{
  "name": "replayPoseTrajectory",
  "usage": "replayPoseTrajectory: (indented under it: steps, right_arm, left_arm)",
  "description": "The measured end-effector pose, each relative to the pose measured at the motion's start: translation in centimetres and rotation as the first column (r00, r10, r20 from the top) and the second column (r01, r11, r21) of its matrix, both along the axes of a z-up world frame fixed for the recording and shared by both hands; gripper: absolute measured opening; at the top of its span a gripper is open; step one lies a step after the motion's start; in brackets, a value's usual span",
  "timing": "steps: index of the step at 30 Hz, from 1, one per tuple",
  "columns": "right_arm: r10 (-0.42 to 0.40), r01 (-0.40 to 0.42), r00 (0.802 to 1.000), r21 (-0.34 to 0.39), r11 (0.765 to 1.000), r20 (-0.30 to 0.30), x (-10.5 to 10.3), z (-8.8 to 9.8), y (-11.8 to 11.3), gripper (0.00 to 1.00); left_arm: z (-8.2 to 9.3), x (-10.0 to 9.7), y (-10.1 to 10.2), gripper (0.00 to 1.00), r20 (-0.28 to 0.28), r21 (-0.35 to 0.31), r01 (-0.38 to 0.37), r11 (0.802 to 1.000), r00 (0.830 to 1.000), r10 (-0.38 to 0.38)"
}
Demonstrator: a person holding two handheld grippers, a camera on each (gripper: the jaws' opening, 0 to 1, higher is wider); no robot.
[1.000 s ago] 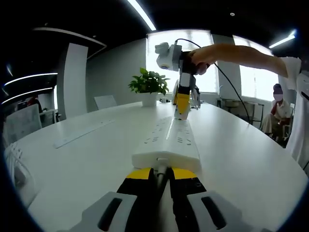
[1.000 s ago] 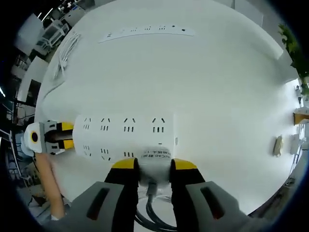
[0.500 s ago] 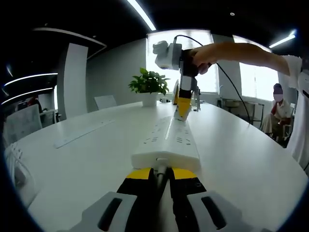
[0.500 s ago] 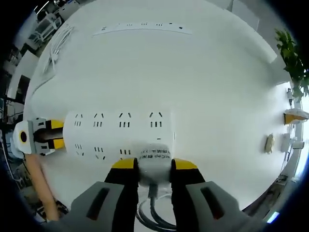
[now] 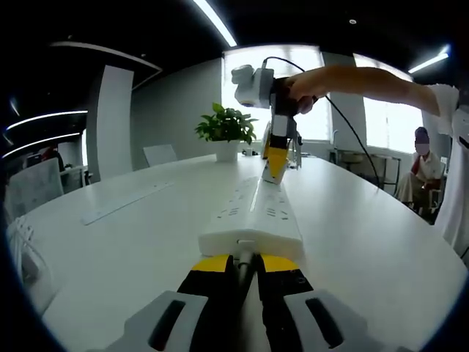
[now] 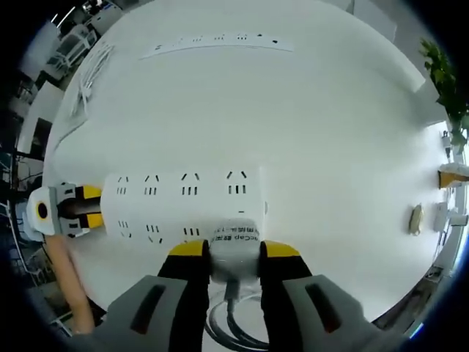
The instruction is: Straighten the power strip on the desk, plug the charger into it
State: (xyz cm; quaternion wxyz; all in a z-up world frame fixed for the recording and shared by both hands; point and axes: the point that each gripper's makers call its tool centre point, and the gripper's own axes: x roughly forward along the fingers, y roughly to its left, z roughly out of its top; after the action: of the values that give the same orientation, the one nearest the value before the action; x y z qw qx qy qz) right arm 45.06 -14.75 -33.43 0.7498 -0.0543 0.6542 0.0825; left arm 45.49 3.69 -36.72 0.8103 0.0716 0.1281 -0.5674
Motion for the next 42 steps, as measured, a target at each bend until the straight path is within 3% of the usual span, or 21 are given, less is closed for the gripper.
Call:
replayPoseTrajectory:
  steps: [6,14,20,29,35,38,42]
  right_arm:
    - [-0.01,0.01,0.999,0.006,1.0,0.037,0.4,0.0,0.1,0.24]
    - [-0.01,0.012,0.999,-0.051,0.999,0.053,0.7,-0.2,0.0,0.24]
    - [-0.034,0.034,0.998,-0.006,0.999,0.058,0.8,-0.5,-0.5,0.24]
    - [-0.016,0.018,0.997,-0.031,0.999,0.081,1.1,-0.6,-0.3,0.25]
    - [-0.023,0.021,0.997,0.027,0.999,0.077,1.1,-0.9,-0.3,0.26]
    - [0.001,-0.001,0.997,-0.004,1.0,0.072,1.0,-1.1,-0.1,0.26]
    - [-0.003,0.002,0.997,0.007,1.0,0.077,1.0,-1.0,-0.3,0.26]
  left_arm:
    - [0.0,-0.1,0.0,0.16,0.0,-0.001,0.0,1.0,1.0,0.0]
    - [0.0,0.0,0.0,0.16,0.002,0.0,-0.002,1.0,1.0,0.002]
    - [0.1,0.0,0.0,0.16,0.003,0.002,-0.004,1.0,1.0,0.004]
    - [0.0,0.1,-0.1,0.16,0.003,0.001,-0.003,1.0,1.0,0.003]
    - [0.0,0.1,-0.1,0.16,0.002,0.001,-0.003,1.0,1.0,0.003]
    - [0.0,0.2,-0.1,0.16,0.003,0.001,-0.003,1.0,1.0,0.003]
    - [0.0,0.1,-0.1,0.16,0.003,0.001,-0.003,1.0,1.0,0.003]
